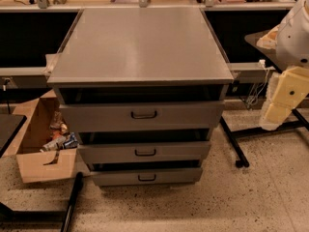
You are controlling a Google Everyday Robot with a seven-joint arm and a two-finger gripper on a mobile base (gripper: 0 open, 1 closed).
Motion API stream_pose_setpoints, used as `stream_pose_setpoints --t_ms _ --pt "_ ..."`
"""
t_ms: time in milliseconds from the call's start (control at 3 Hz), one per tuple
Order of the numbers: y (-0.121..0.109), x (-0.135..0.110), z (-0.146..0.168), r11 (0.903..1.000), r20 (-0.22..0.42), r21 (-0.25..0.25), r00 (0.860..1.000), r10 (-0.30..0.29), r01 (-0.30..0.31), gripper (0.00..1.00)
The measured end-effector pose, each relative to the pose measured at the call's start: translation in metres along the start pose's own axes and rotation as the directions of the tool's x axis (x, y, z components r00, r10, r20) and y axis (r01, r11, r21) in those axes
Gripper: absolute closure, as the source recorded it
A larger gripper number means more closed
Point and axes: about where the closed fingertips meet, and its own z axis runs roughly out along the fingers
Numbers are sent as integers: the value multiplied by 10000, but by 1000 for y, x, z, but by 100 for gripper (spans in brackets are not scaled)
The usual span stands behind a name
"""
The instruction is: Open bottom drawer
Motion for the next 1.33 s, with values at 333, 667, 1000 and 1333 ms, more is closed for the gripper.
stream_pose_setpoints --t_ms 333,667,1000,1333 --pt "0 0 0 10000 0 -1 10000 0 0 0" --pt "0 -6 8 9999 -29 -151 10000 -39 39 0" --pt "9 -8 39 9980 -28 -565 9996 -279 277 0" --pt "37 -6 121 9846 78 -1467 9954 -952 953 0"
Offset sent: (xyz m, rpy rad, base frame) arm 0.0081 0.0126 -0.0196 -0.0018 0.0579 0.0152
